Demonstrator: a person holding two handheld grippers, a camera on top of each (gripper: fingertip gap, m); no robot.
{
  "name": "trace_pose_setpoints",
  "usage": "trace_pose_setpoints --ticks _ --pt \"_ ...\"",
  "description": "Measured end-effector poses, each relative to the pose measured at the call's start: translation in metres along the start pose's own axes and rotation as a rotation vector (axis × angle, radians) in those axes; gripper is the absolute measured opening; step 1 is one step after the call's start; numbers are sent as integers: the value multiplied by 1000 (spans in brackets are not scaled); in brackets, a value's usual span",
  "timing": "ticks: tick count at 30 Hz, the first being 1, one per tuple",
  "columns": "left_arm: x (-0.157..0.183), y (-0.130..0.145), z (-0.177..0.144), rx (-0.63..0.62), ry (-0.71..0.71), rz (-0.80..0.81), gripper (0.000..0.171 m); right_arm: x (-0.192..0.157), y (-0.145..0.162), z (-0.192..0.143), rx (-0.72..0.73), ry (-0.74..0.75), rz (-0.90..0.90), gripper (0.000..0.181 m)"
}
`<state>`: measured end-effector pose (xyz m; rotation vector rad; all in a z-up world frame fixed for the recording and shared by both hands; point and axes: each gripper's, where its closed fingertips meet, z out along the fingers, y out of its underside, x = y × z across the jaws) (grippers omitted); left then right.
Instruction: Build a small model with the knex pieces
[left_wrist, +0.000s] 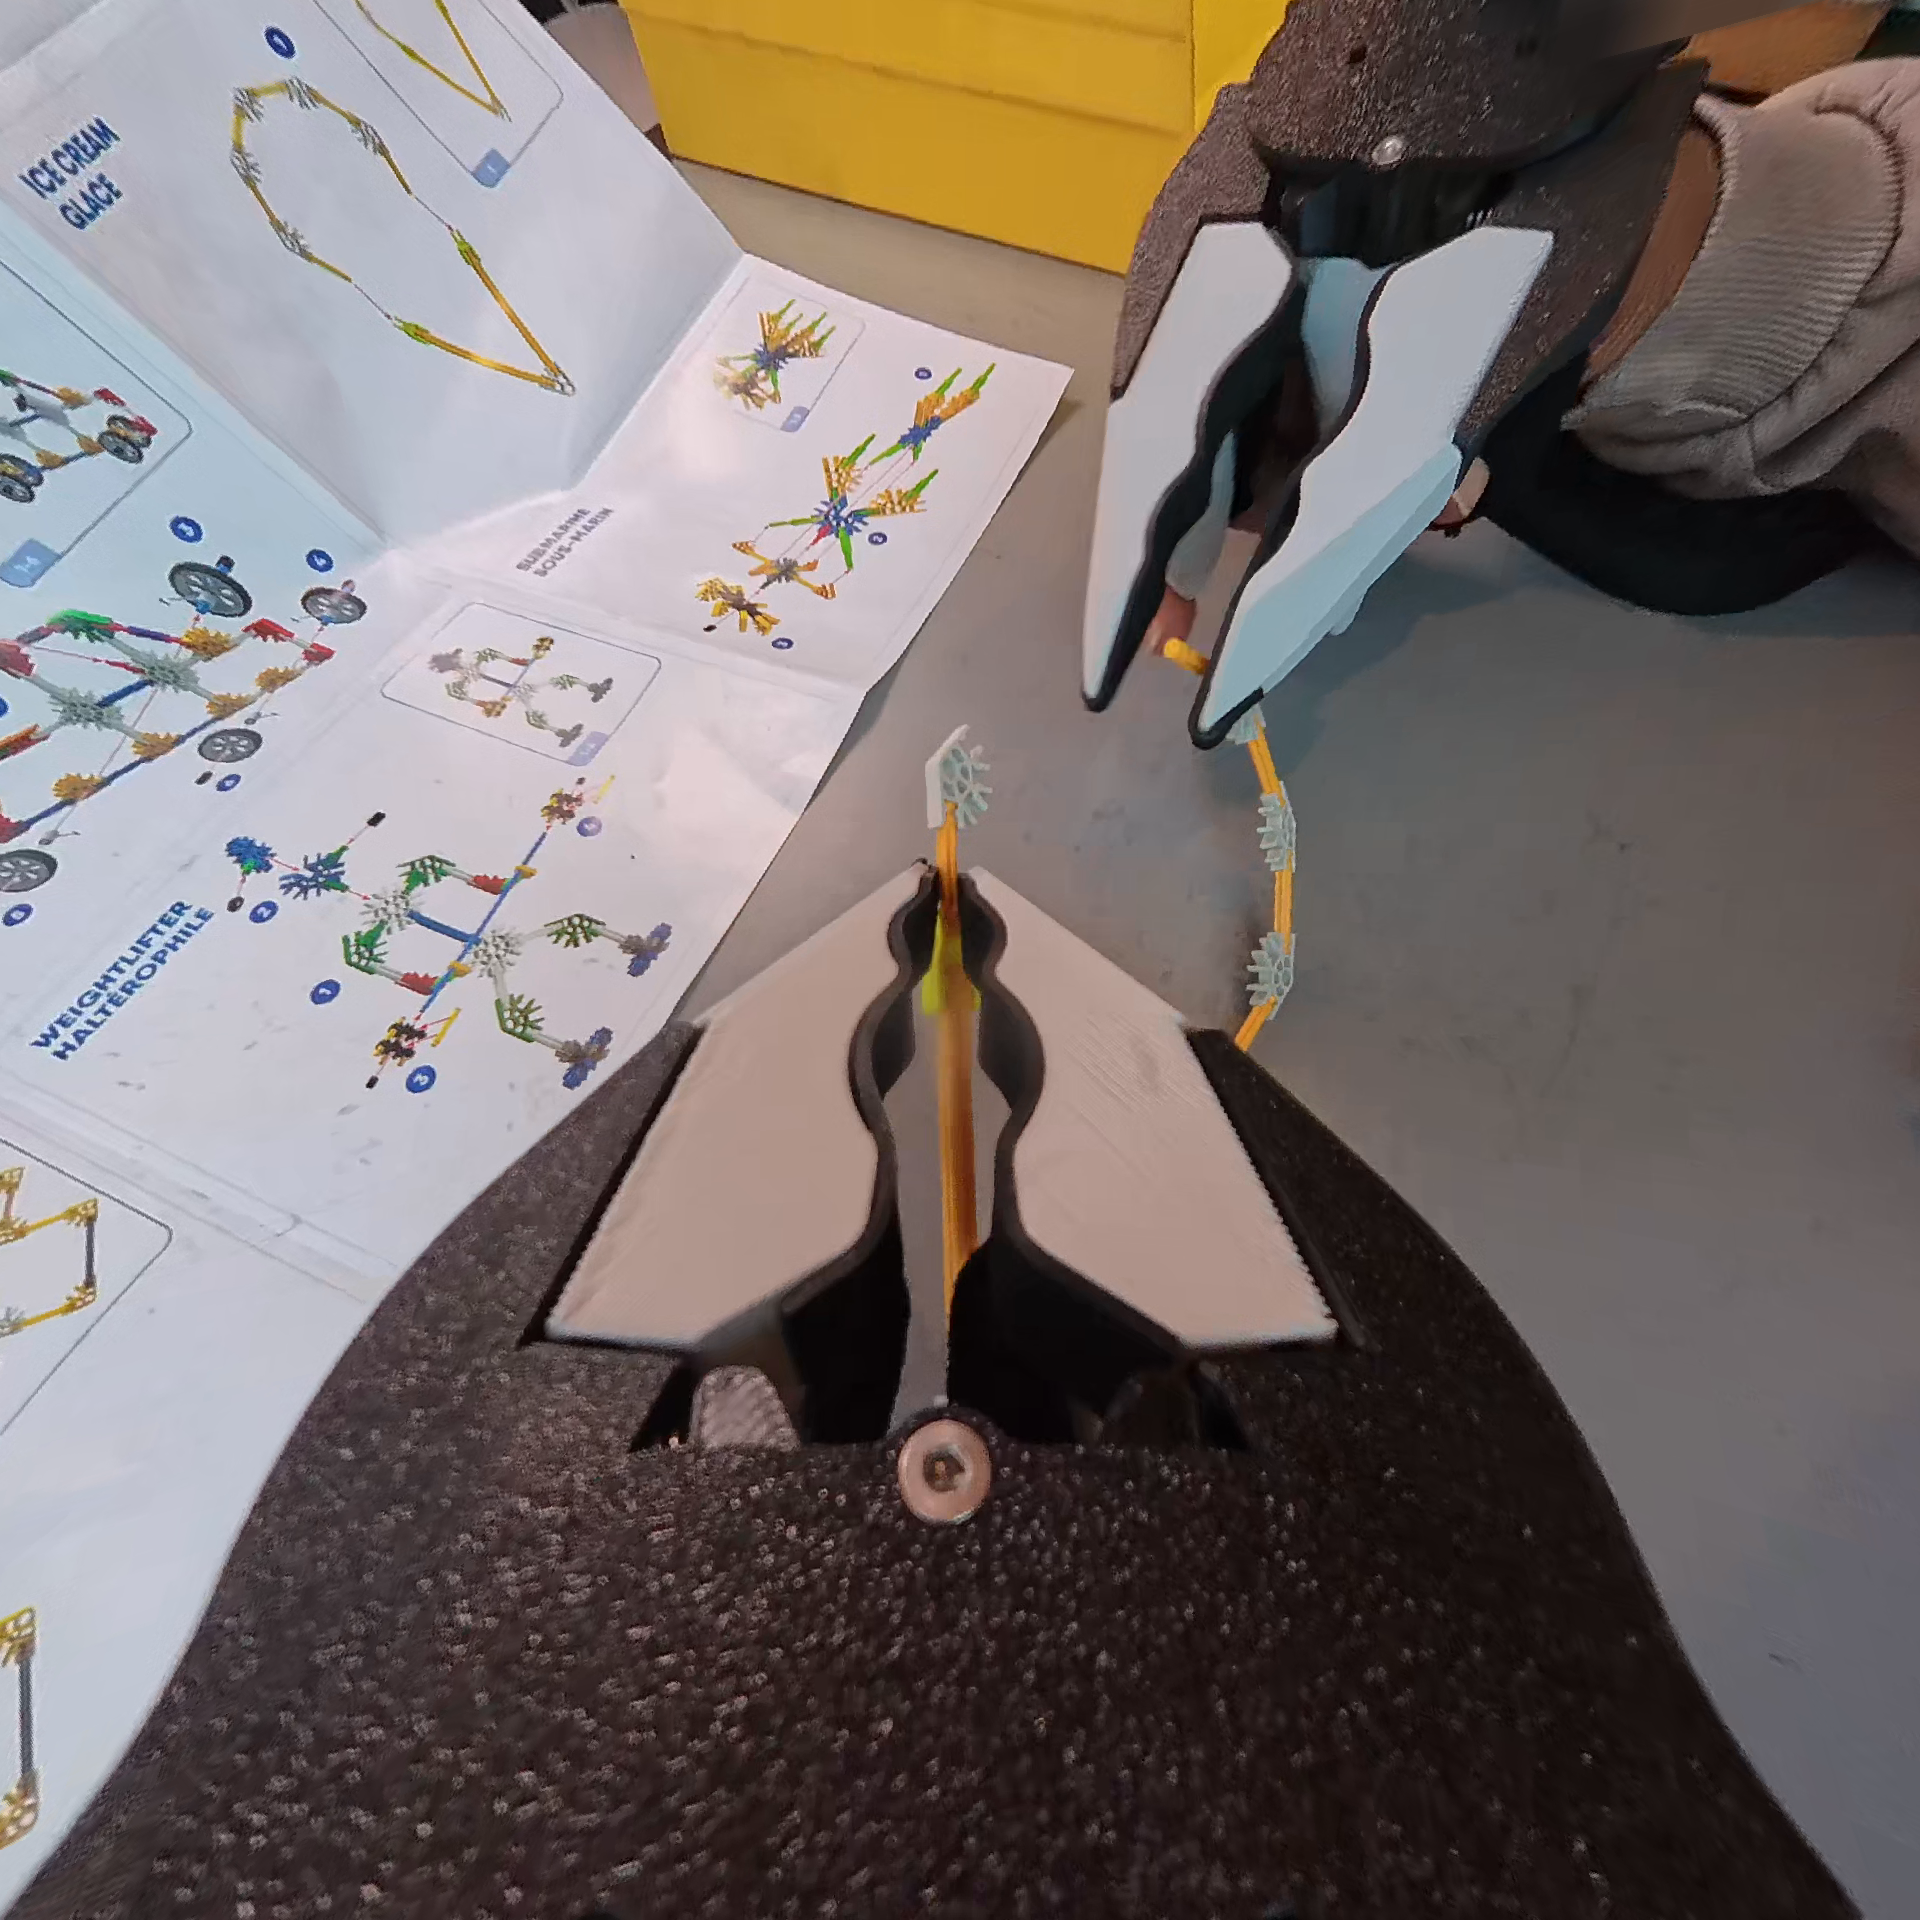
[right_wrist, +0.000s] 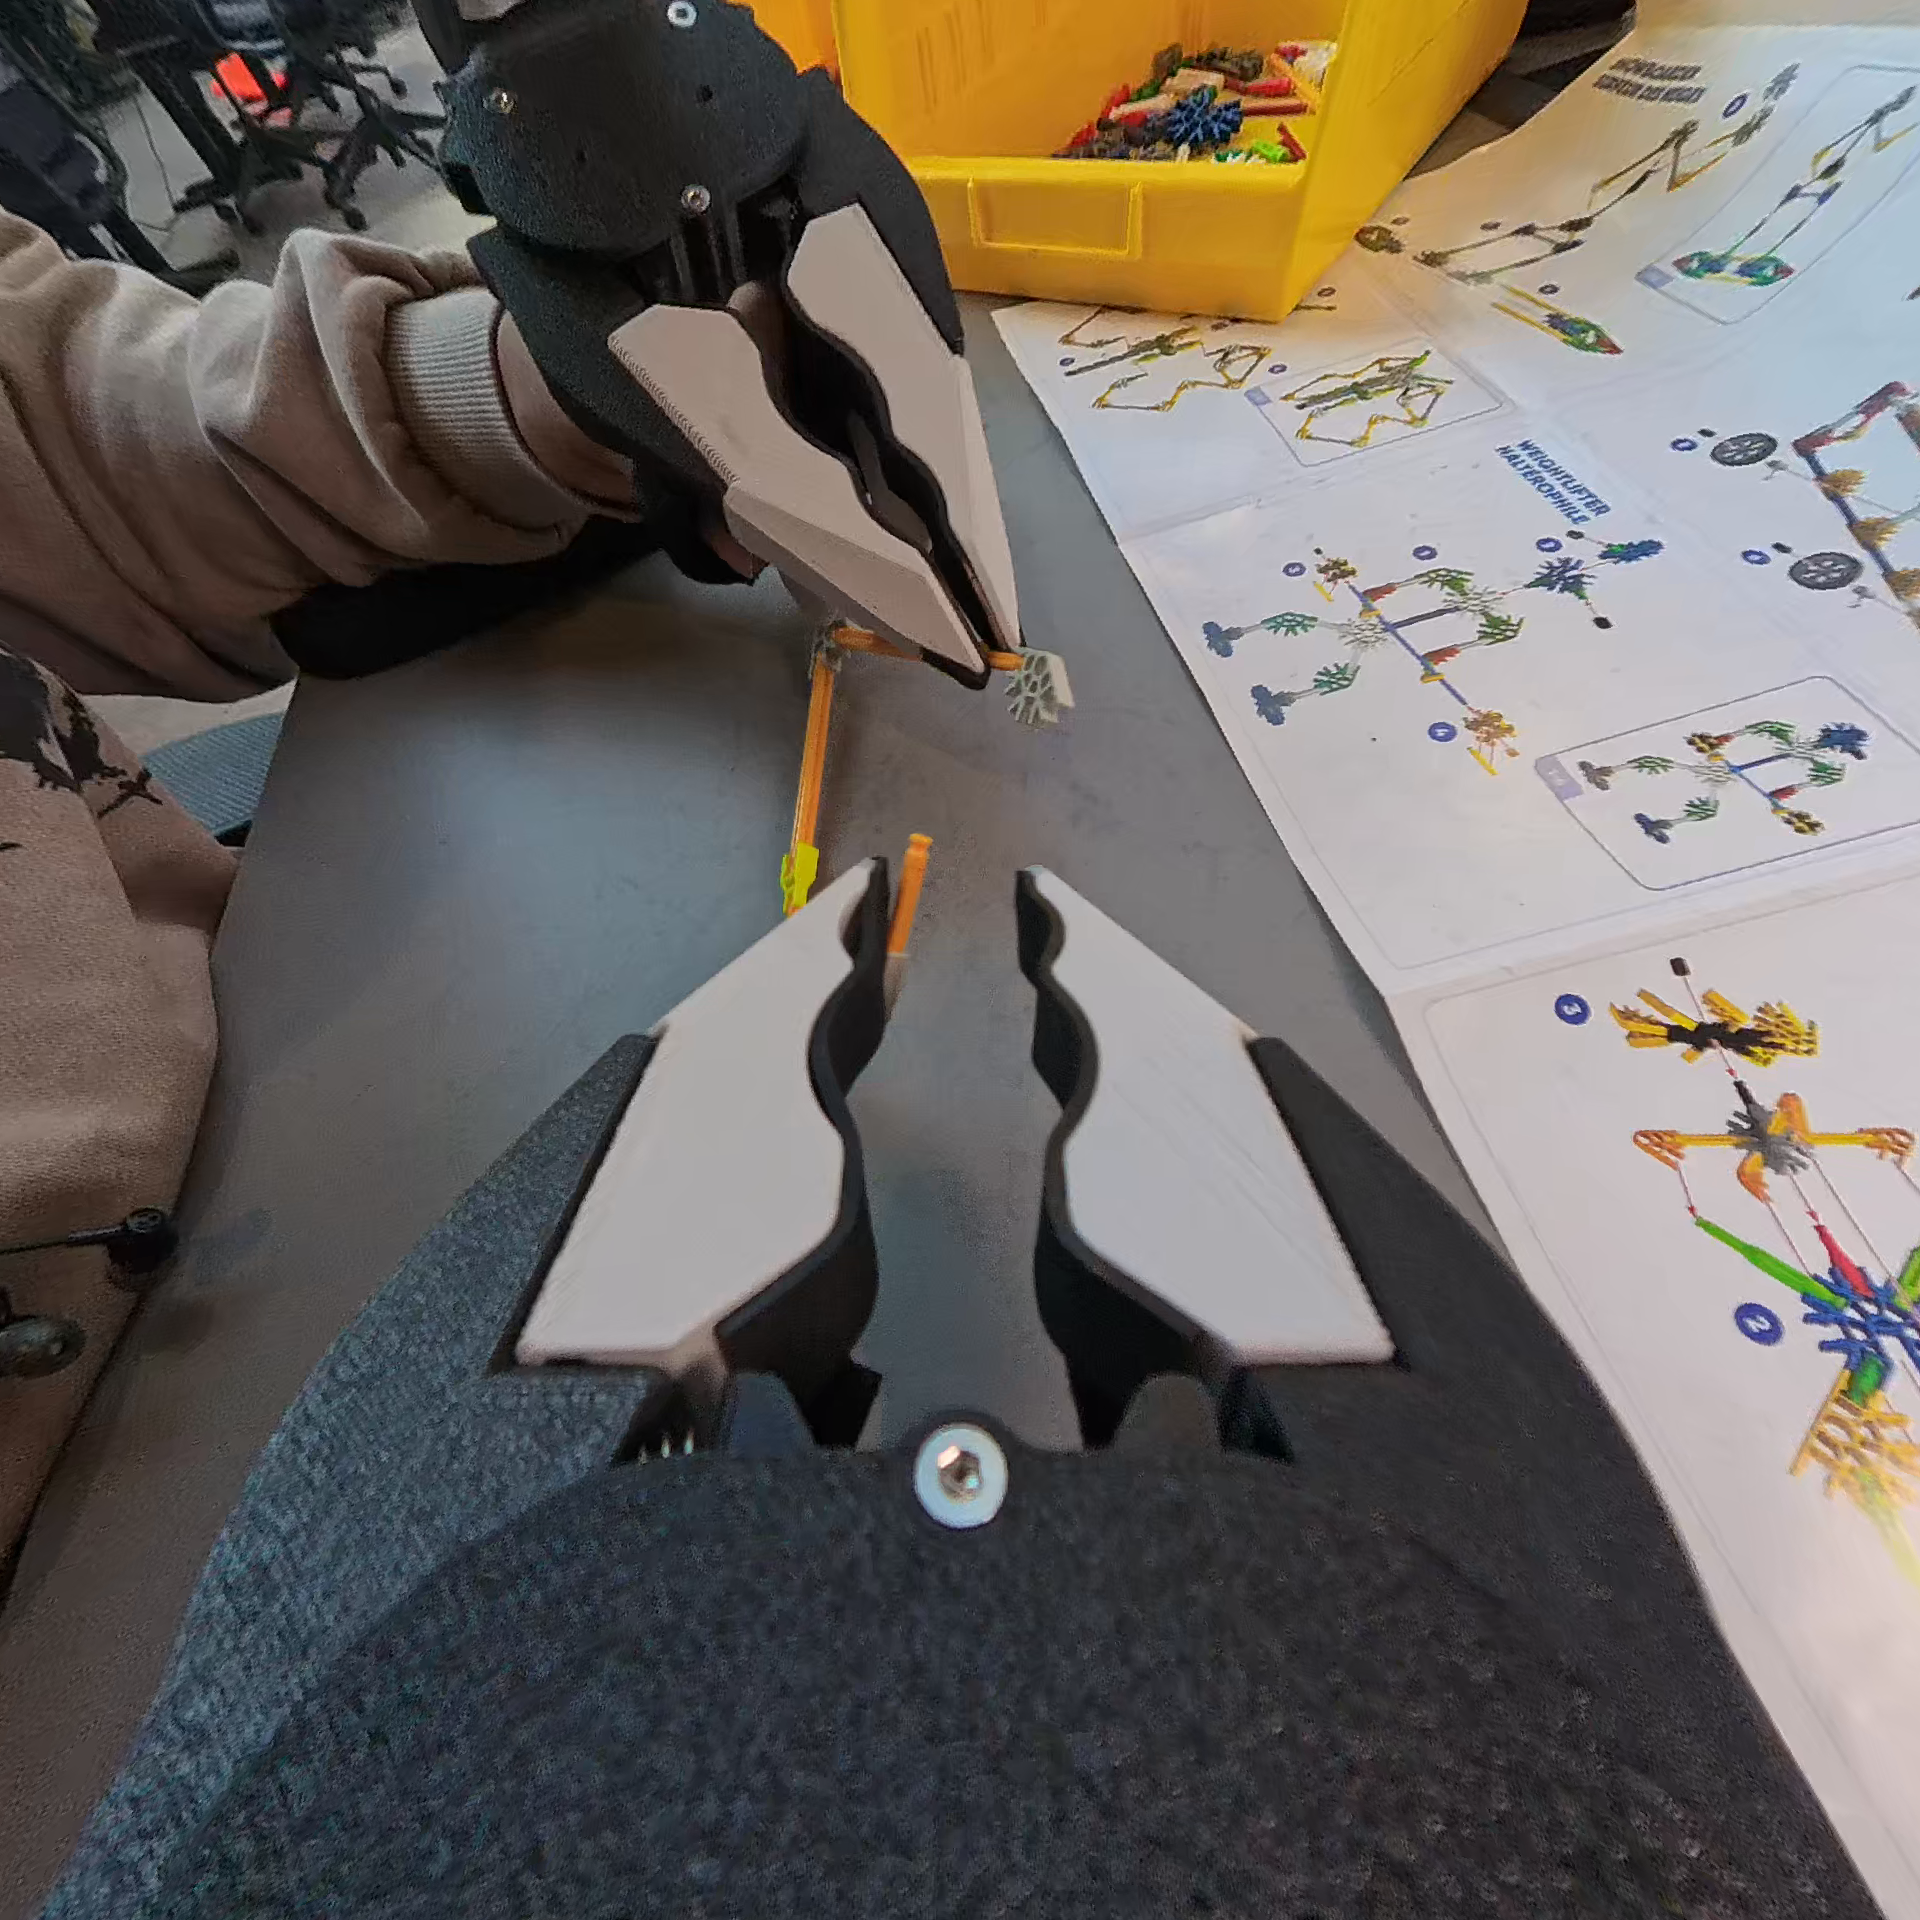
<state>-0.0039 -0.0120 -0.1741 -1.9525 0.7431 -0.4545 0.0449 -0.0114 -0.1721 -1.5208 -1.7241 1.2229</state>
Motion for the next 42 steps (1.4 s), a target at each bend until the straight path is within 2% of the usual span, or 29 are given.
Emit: trace_pose_setpoints --ticks 1,2,4,7,10,13,17,21,24,26,28,30,31,33,35,38,40,42 --pt "3 -4 -2 20 10 15 3 1 -6 -1 34 -4 18 36" --pt "7 -8 -3 37 20 42 3 0 -12 -3 78 -19 43 41" --pt "16 -14 -4 63 36 87 3 -5 -25 -6 162 -71 93 41" --pt "31 -21 -3 89 74 132 3 -13 -31 -5 197 -109 108 28" --pt "42 -25 -2 104 99 167 3 -22 -31 -2 191 -147 89 3" --pt "50 -29 -6 133 148 161 3 -30 -34 -7 214 -203 80 3" --pt "75 -45 -21 248 311 141 3 -56 -46 -22 295 -424 149 2" --pt "102 -57 -38 349 498 114 3 -88 -55 -37 375 -716 230 1" --pt "114 -58 -35 348 553 97 2 -118 -56 -46 387 -935 248 1" --pt "115 -53 -32 329 576 82 2 -130 -57 -47 381 -983 212 2" --pt "106 -50 -29 305 558 44 2 -121 -65 -51 435 -929 201 2" --pt "93 -46 -28 272 534 -11 2 -87 -74 -52 507 -745 212 2" --pt "86 -44 -27 265 511 -33 3 -65 -73 -49 509 -603 198 2" --pt "79 -40 -27 238 503 -69 3 -26 -56 -40 413 -338 151 2" --pt "74 -37 -24 215 485 -88 3 2 -26 -28 228 -120 96 2" --pt "71 -28 -14 161 461 -113 3 7 -12 -16 98 -10 0 3" --pt "71 -25 -11 150 456 -123 3 10 -2 -8 15 67 -80 22" --pt "69 -24 -10 141 446 -130 3 13 -10 -13 65 88 -87 29"
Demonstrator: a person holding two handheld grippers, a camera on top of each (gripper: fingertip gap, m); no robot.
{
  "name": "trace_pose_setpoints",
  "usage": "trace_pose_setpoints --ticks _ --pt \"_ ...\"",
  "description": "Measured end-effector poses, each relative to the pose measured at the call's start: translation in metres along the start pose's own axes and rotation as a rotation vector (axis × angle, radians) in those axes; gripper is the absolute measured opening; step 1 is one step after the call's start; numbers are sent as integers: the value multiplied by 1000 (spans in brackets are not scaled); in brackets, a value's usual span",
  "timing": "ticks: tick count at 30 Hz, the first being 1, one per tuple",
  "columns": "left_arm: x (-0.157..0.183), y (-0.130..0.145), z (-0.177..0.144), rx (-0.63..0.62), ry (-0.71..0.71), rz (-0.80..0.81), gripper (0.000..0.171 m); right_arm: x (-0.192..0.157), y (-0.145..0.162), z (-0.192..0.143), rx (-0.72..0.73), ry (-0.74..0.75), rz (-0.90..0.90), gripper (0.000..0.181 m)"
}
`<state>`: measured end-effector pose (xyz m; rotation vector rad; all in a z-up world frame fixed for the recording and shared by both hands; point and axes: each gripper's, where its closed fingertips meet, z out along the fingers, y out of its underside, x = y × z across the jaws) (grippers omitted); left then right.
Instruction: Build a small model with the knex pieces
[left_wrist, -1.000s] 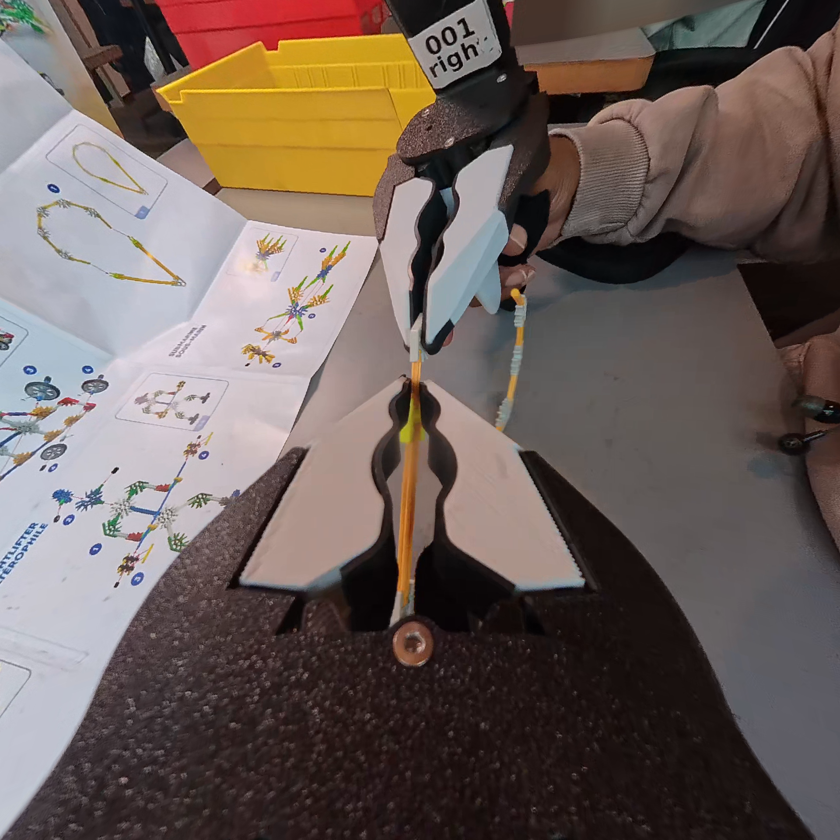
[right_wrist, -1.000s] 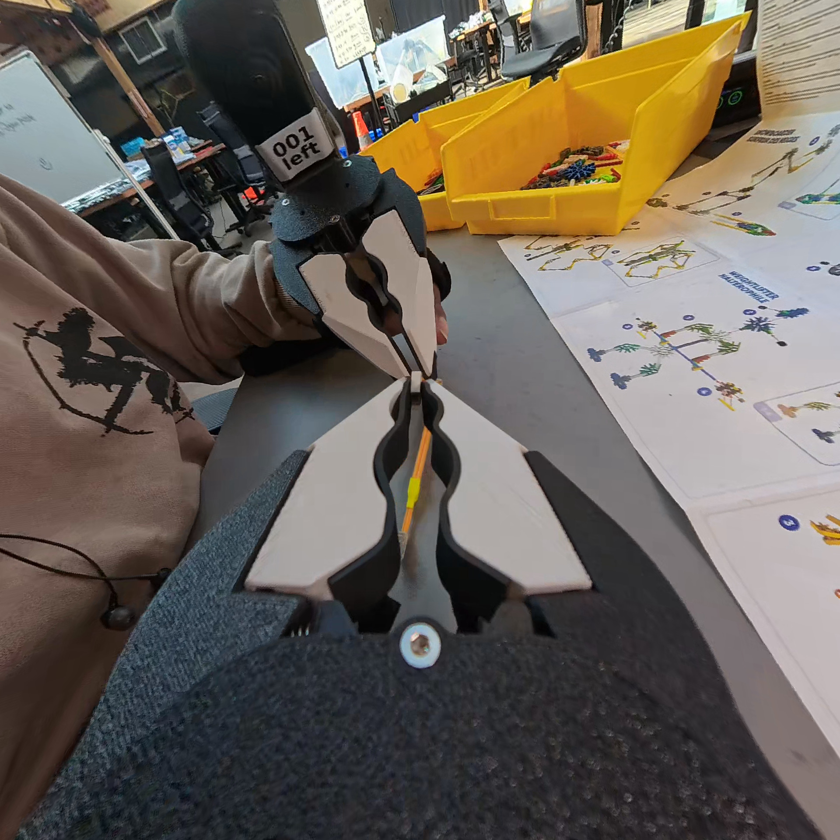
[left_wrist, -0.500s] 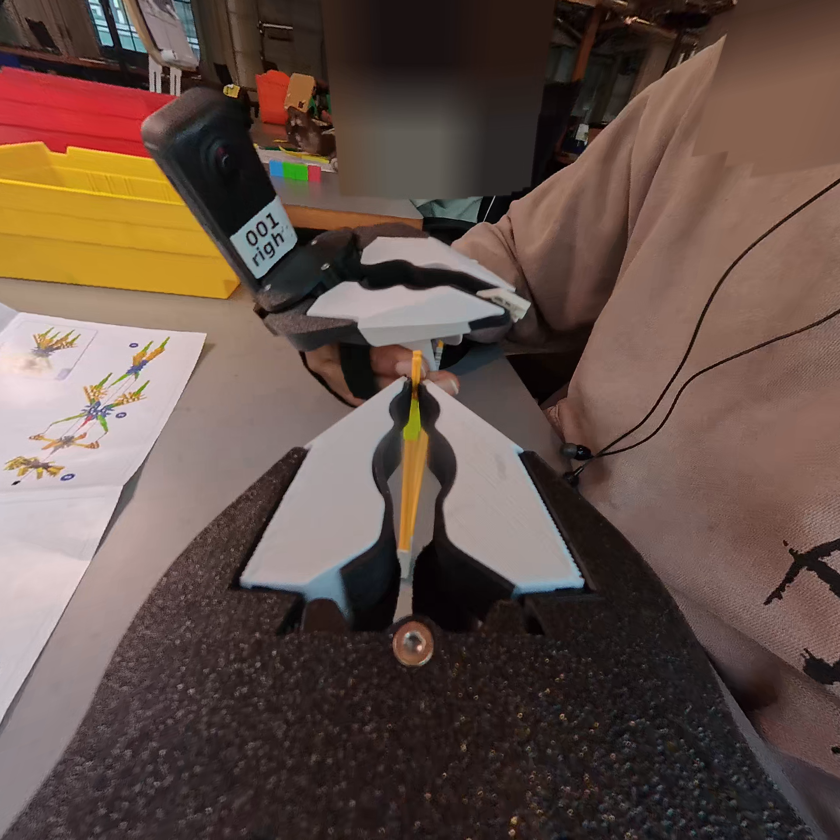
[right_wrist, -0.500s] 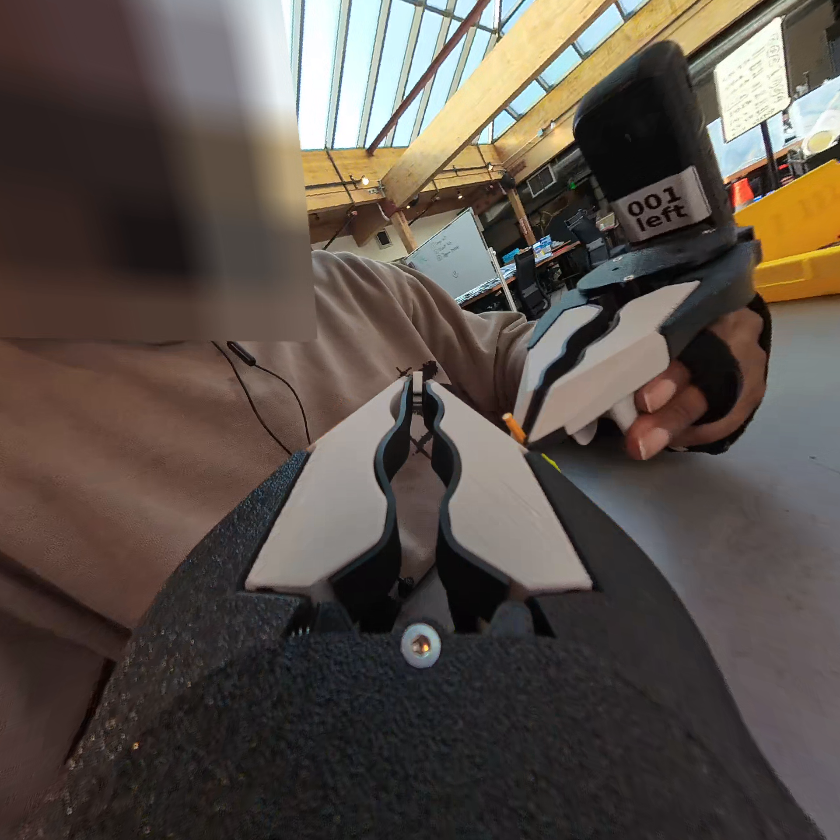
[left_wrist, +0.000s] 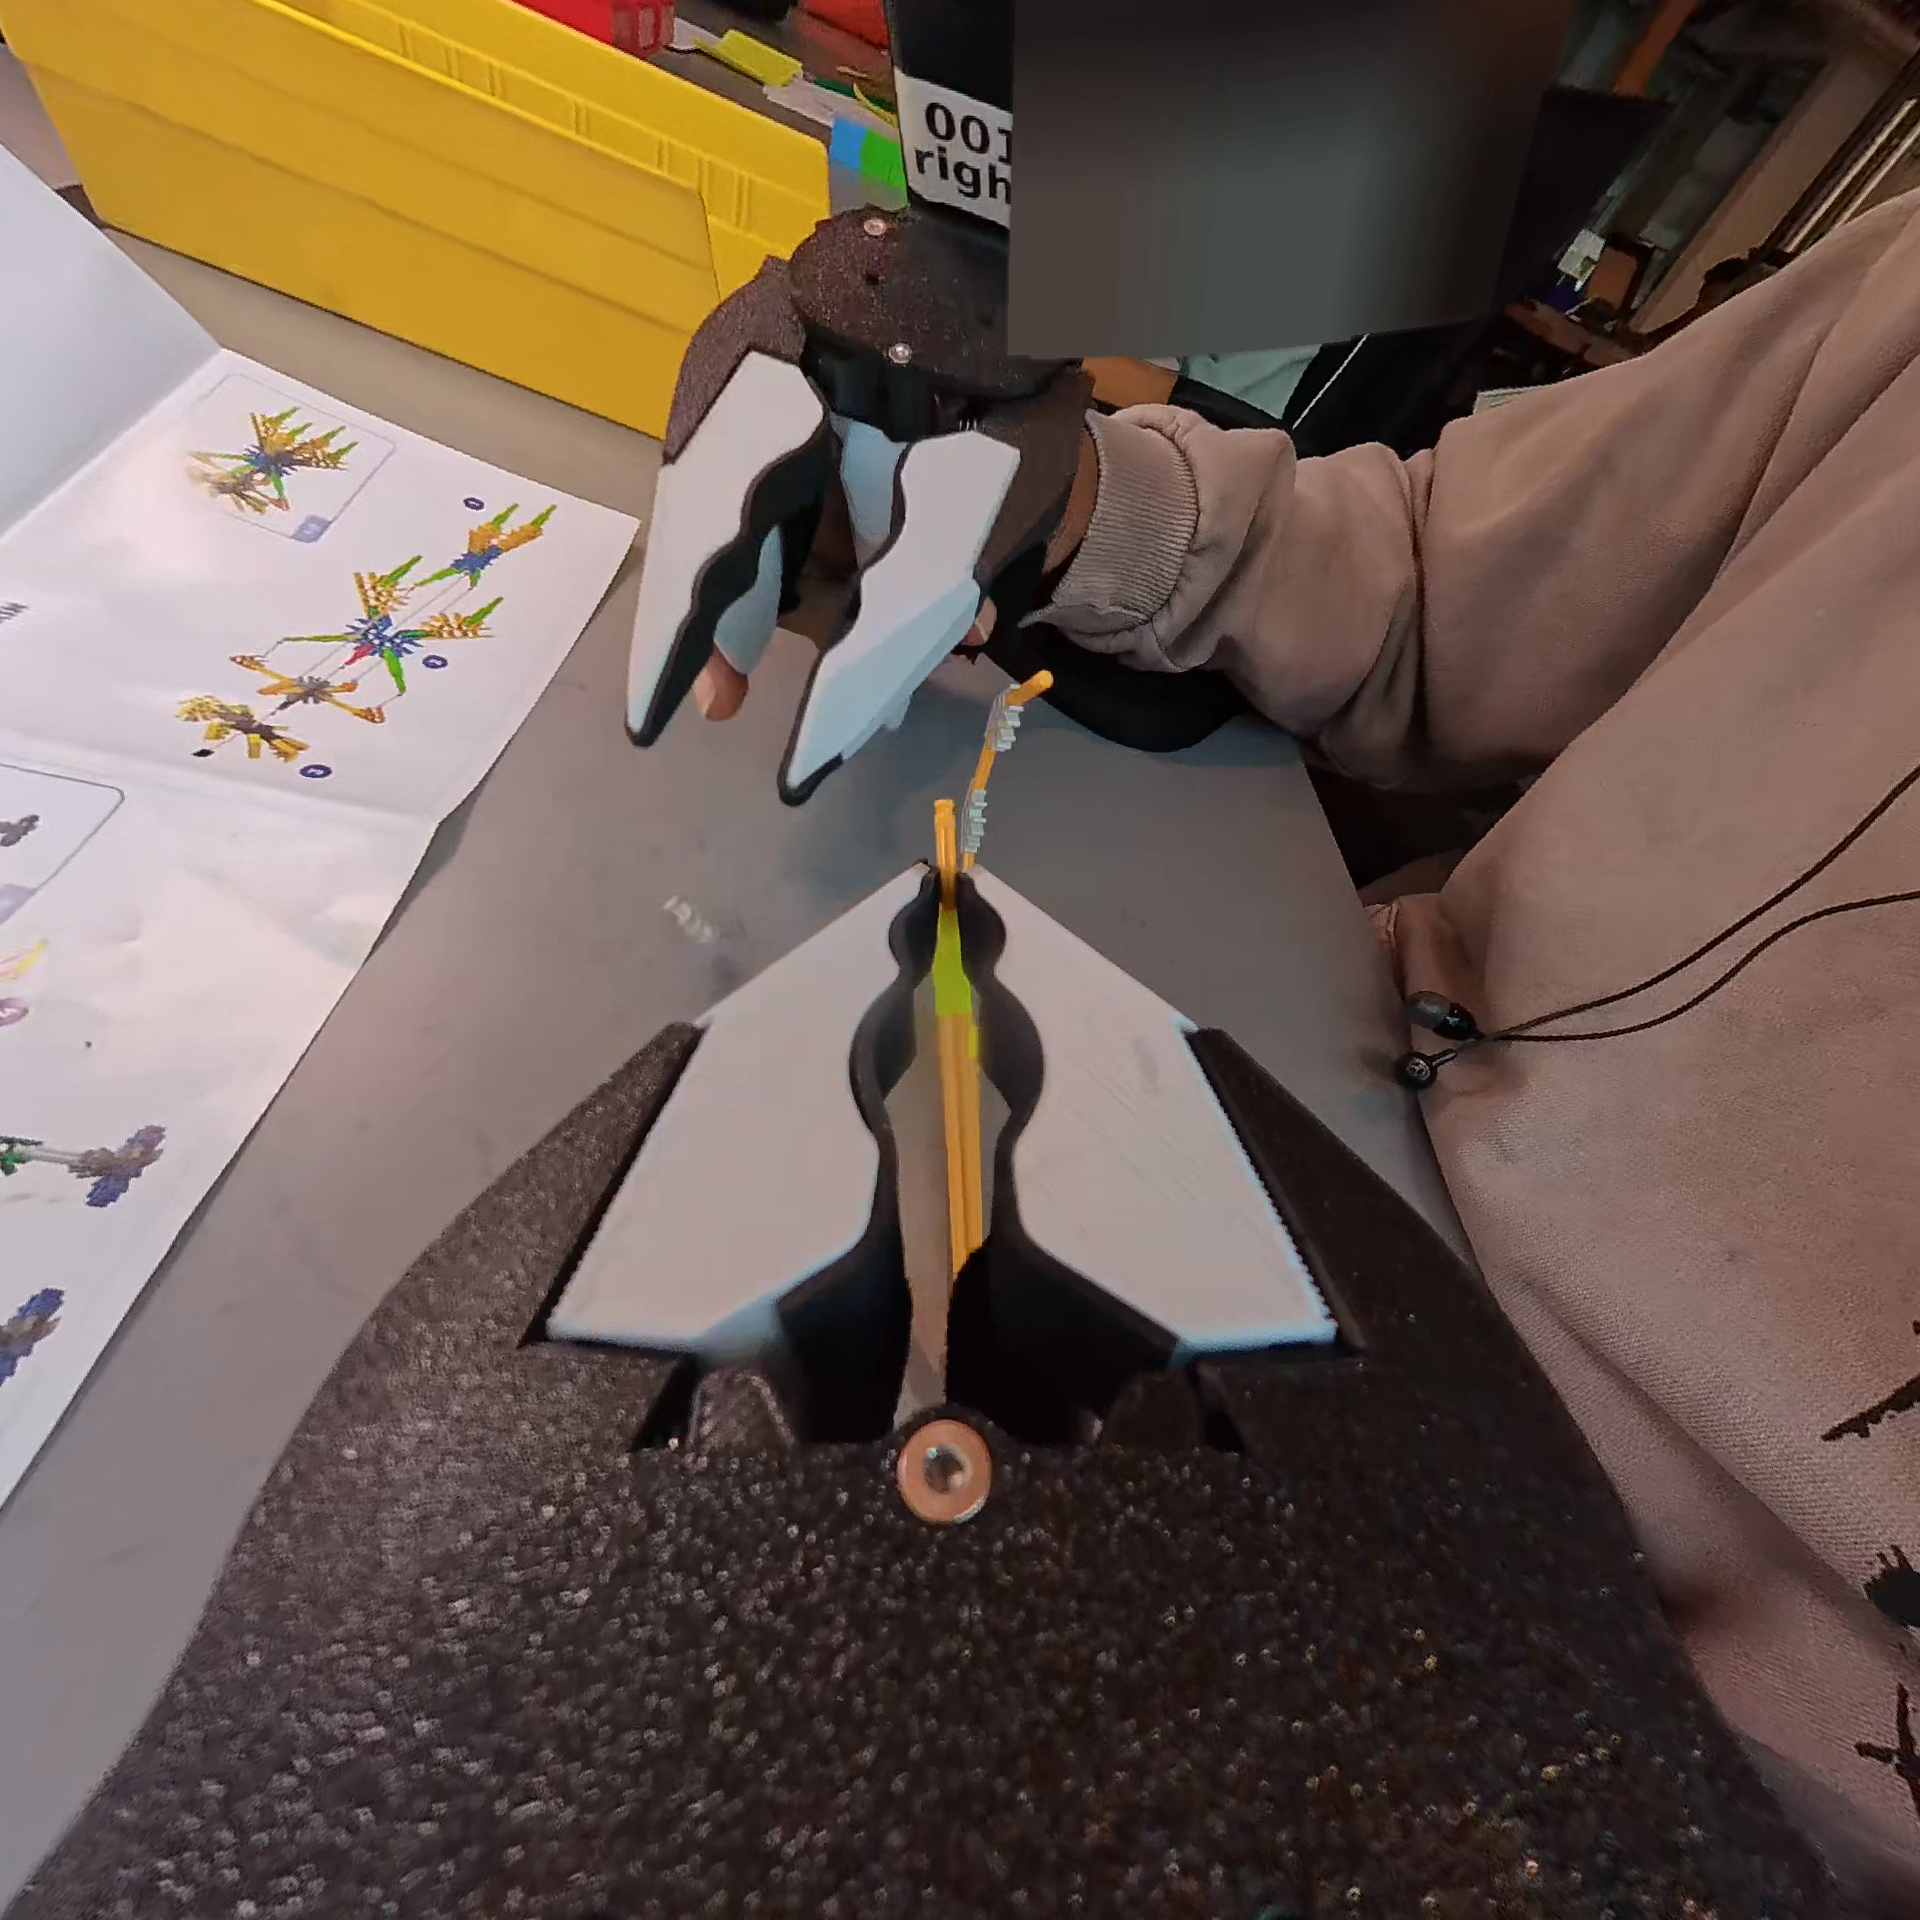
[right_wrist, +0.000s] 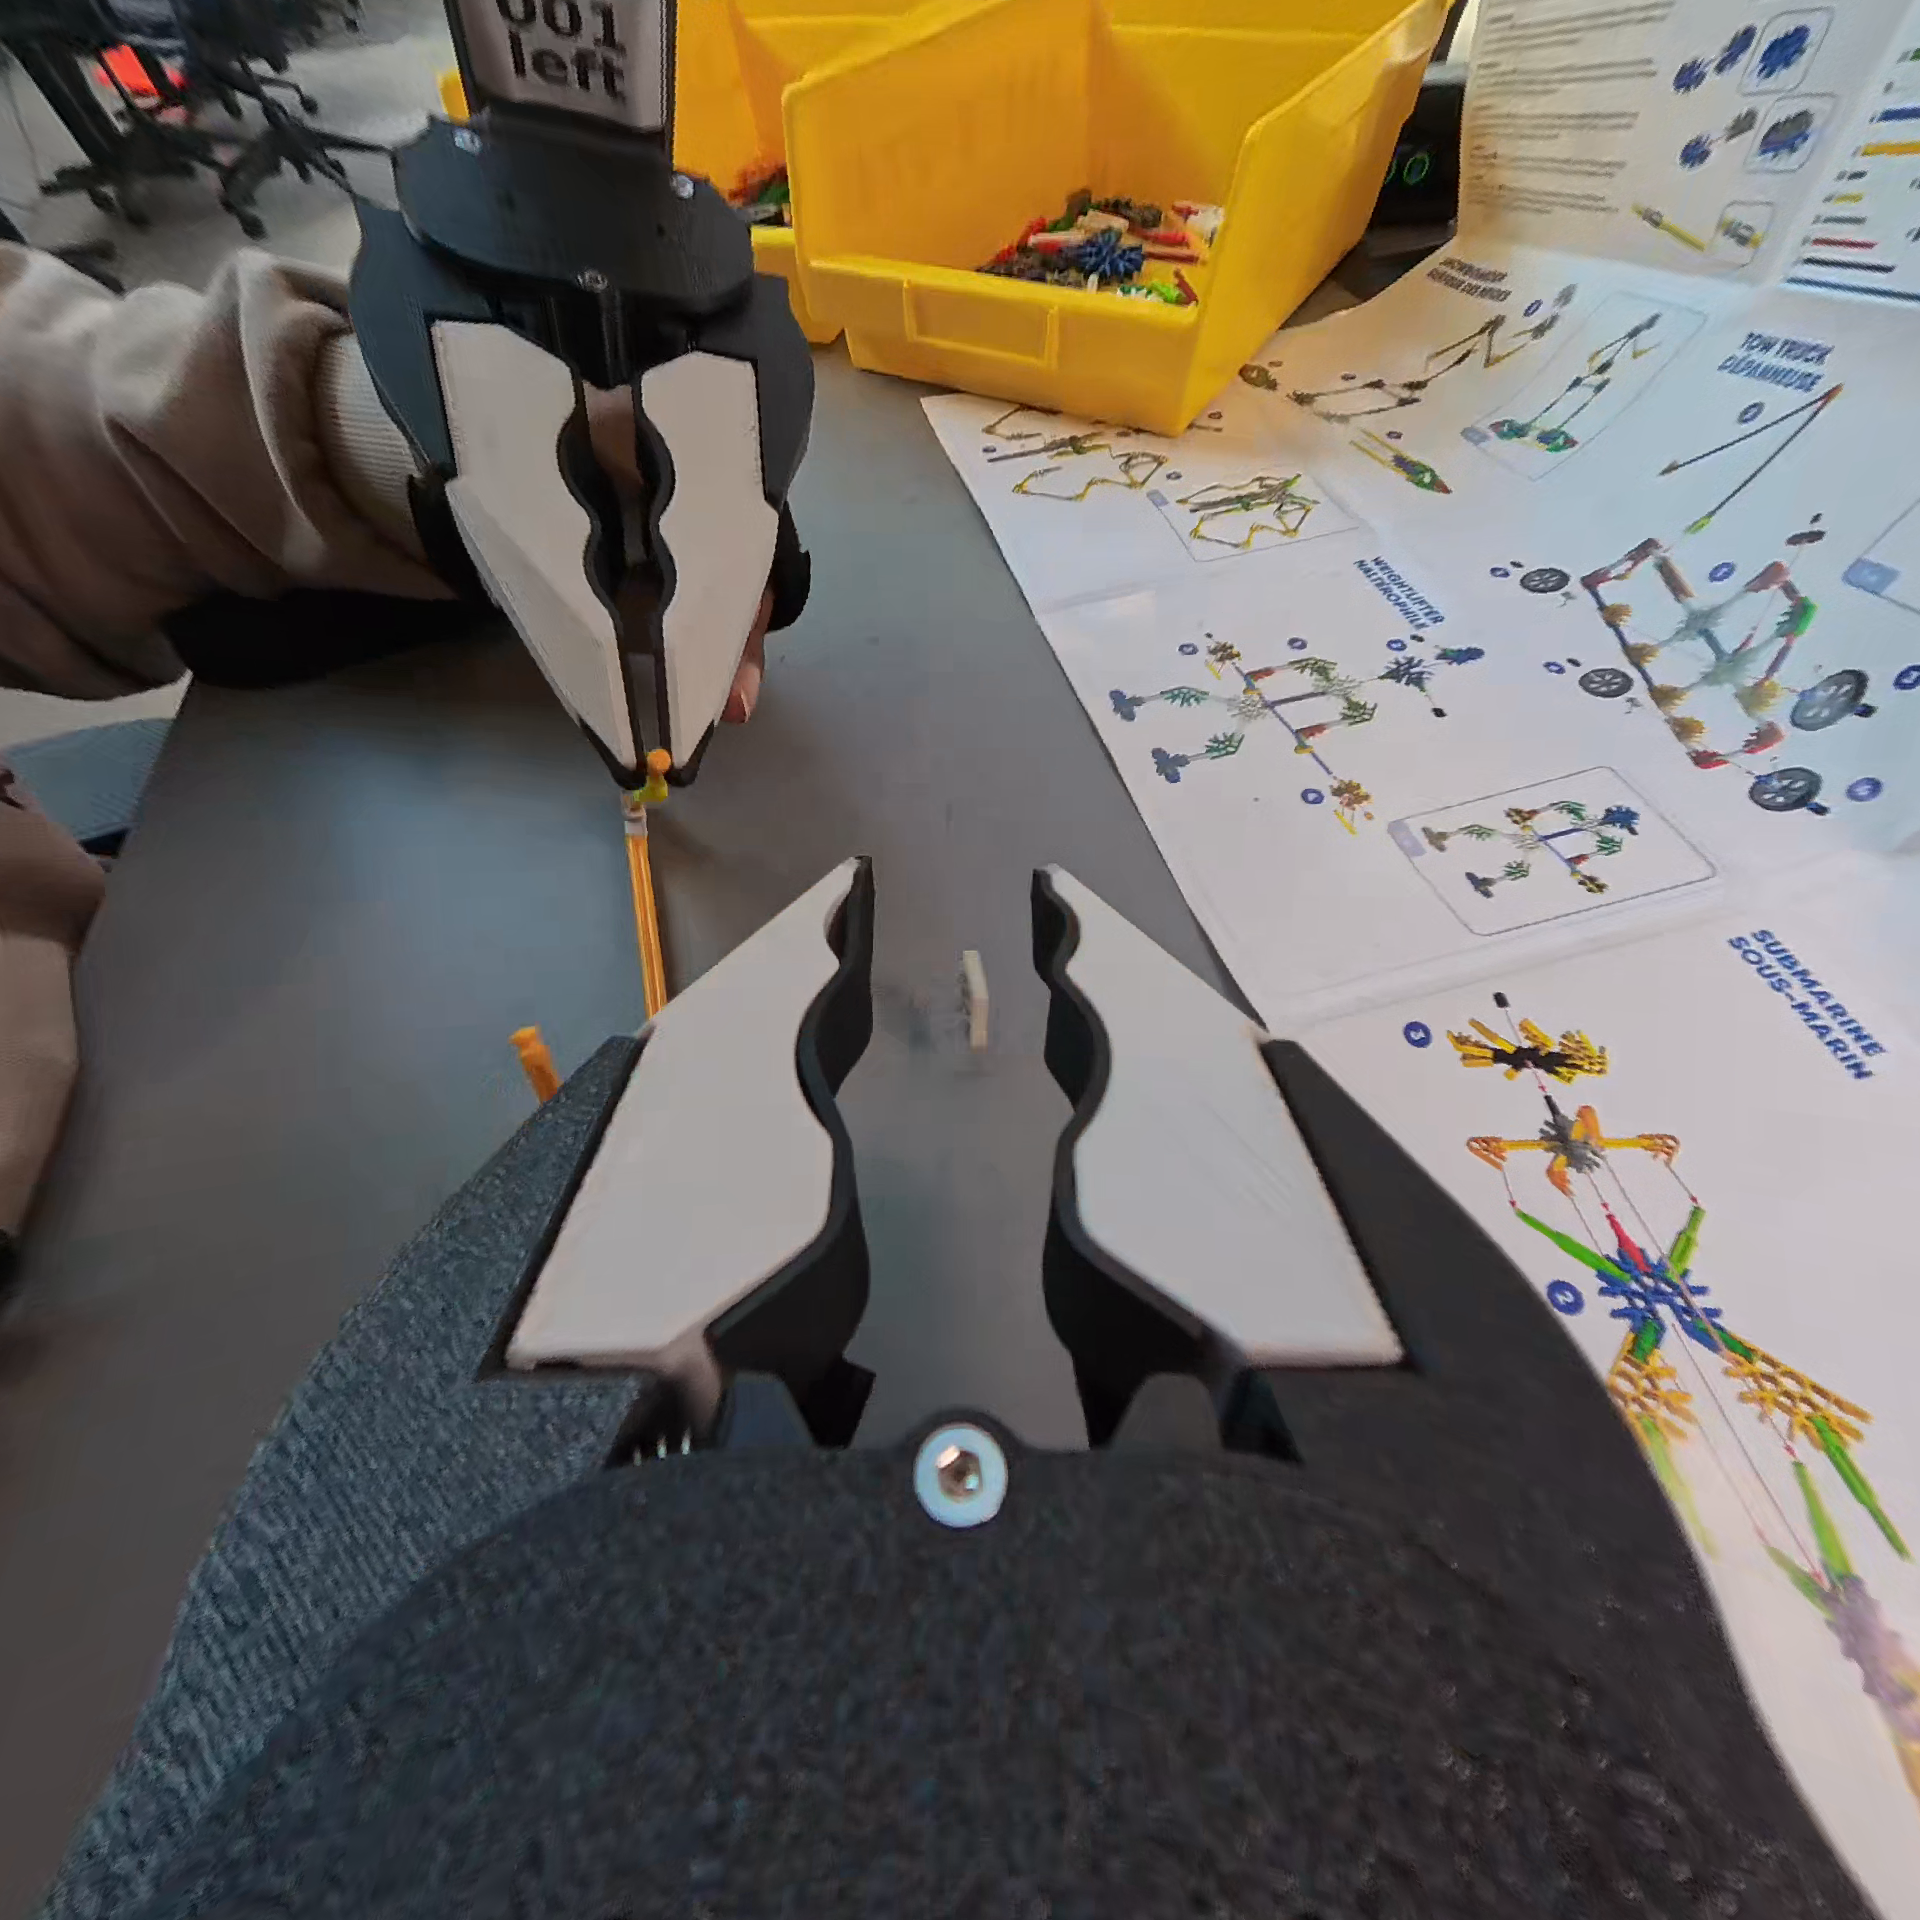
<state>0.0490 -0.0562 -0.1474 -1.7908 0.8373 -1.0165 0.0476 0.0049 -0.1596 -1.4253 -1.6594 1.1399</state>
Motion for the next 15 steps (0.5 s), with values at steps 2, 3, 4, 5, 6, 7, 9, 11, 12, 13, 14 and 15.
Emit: trace_pose_setpoints --ticks 2,3,4,5,6,7,9,11,12,13,14,15 --pt "-1 0 -2 -2 -7 -1 3 3 -17 -12 109 -36 72 29" --pt "-2 0 -2 -1 -10 -1 3 1 -25 -19 162 -77 105 28" --pt "-2 1 -2 -2 -11 1 3 -3 -32 -24 202 -122 126 26" --pt "-2 1 -1 -2 -7 1 3 -9 -35 -27 222 -163 137 25" --pt "0 0 0 0 0 2 3 -17 -37 -26 223 -204 136 24" --pt "2 0 2 1 6 6 3 -29 -36 -22 208 -254 129 23" --pt "4 0 4 -1 6 23 3 -52 -29 -12 150 -336 100 22" --pt "7 0 6 -4 17 39 3 -61 -16 1 65 -328 44 17" --pt "9 0 6 -4 19 50 3 -65 -11 6 34 -327 17 15" --pt "9 3 6 -20 17 67 3 -68 -10 6 37 -337 13 11" --pt "10 2 5 -15 16 73 3 -68 -11 6 45 -338 18 9" --pt "10 1 5 -10 18 71 3 -68 -13 5 52 -344 26 8"
